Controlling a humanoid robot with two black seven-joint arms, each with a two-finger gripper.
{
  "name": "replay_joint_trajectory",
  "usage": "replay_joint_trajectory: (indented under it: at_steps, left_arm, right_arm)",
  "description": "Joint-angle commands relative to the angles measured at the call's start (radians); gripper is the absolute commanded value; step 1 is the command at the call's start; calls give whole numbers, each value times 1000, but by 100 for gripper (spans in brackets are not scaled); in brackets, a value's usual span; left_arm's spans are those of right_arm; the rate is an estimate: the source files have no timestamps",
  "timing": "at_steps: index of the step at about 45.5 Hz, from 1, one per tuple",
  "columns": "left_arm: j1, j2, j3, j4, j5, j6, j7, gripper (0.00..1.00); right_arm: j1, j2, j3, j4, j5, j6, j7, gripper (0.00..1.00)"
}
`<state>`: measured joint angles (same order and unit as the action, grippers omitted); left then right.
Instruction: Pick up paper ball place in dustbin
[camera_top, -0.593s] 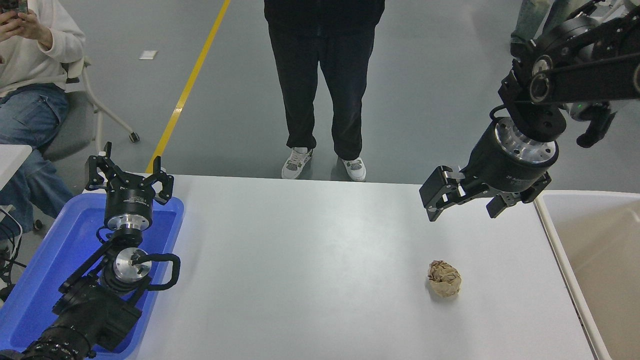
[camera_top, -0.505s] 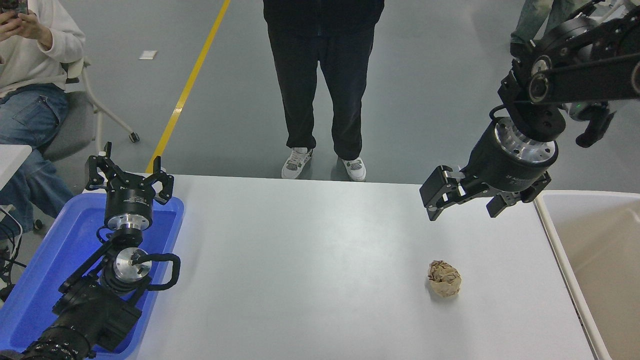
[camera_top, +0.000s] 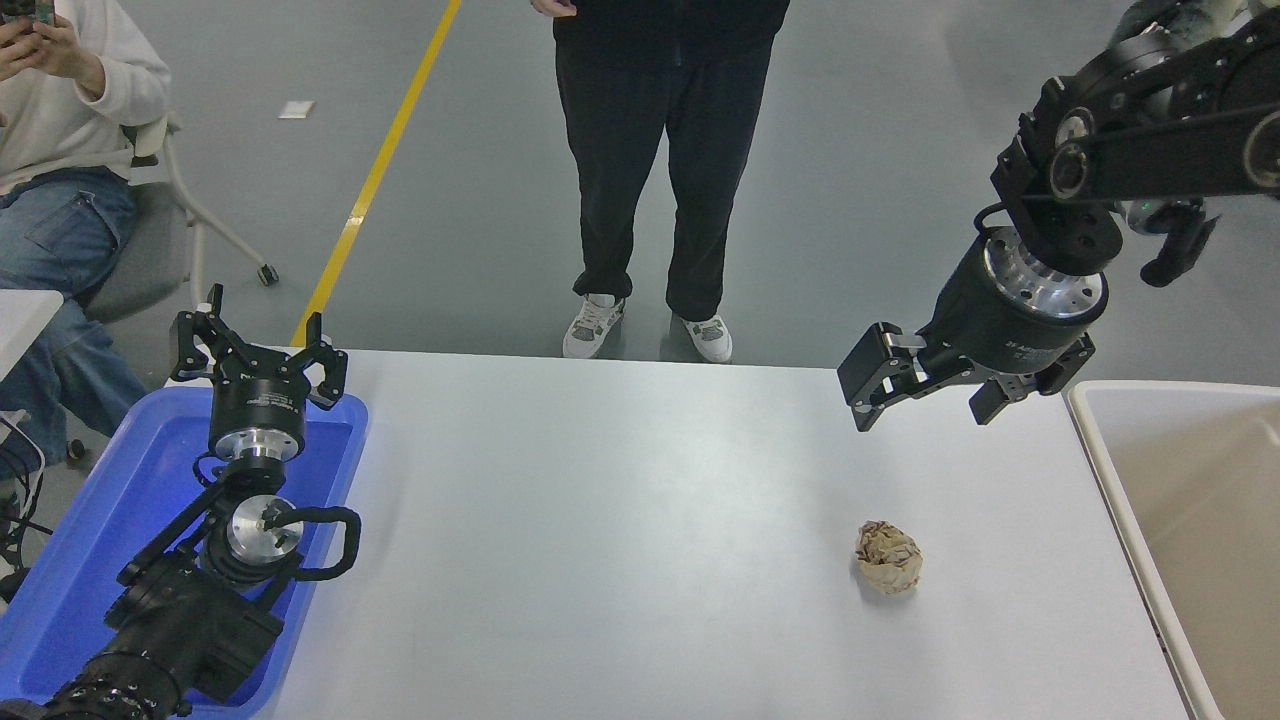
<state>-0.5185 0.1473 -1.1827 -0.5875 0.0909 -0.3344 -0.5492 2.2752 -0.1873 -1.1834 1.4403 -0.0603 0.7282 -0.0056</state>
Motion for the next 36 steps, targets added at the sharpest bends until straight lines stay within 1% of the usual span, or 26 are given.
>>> replay_joint_trajectory:
  at_steps: [1,10,18,30,36]
  left_arm:
    - [0,0,0,0,0,0,0,99]
    - [0,0,0,0,0,0,0,99]
    - [0,0,0,0,0,0,0,99]
    - [0,0,0,0,0,0,0,99]
    - [0,0,0,0,0,0,0,99]
  right_arm:
    - [-66,3,37,-80,7,0,-1,100]
    - [-143,55,37,-149,5,-10,1,100]
    - [-273,92,44,-274,7,-49,1,100]
    - [-450,97,105,-400,-13,-73,1,100]
    - [-545,100,114,-451,-72,-118,-1,100]
